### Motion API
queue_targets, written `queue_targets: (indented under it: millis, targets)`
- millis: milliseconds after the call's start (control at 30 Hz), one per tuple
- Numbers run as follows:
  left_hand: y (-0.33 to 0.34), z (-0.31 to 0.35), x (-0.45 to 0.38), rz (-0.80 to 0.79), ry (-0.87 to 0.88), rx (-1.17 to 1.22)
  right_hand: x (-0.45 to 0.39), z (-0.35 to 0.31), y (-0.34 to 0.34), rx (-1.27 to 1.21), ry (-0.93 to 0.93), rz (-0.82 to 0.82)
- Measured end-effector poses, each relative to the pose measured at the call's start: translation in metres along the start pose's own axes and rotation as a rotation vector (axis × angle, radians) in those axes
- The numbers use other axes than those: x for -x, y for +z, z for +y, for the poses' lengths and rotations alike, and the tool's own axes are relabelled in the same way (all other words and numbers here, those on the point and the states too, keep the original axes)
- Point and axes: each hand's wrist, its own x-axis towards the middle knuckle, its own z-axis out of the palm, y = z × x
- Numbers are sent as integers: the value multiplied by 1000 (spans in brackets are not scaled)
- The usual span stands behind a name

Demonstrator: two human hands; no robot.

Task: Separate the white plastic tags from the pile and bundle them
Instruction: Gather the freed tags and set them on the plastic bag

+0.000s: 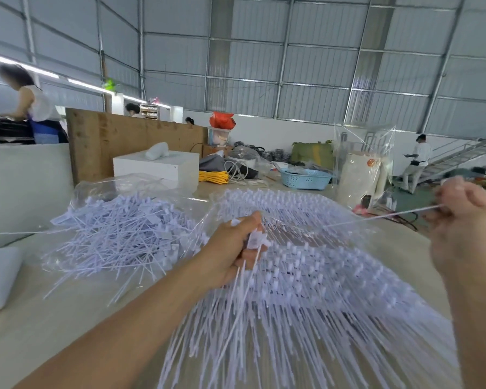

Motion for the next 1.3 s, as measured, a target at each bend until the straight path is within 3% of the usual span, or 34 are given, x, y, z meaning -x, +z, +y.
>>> queue_targets:
  millis: [67,167,300,400,533,667,833,933,1200,1300]
  targets:
    - [2,-3,-3,49,-25,53,-2,-8,3,-253,83,-95]
    - [2,-4,-2,52,-51,99,19,-7,28,-497,341,-365]
    - [6,0,0,-29,-96,144,59,5,73,-89,441,-779]
    - [11,1,4,-222,-90,107,81,17,96,326,273,-891]
    - [10,2,4,-260,-53,87,93,31,104,492,67,-820]
    - [9,3,4,-232,19,45,100,40,108,410,142,-859]
    - [15,8,8,-203,51,84,106,48,110,440,43,-880]
    - [22,12,10,-80,43,133,105,48,108,403,18,-880]
    - [34,15,13,-63,23,146,99,57,103,426,25,-678]
    - [42,9,12,32,57,-41,96,56,99,423,36,-564]
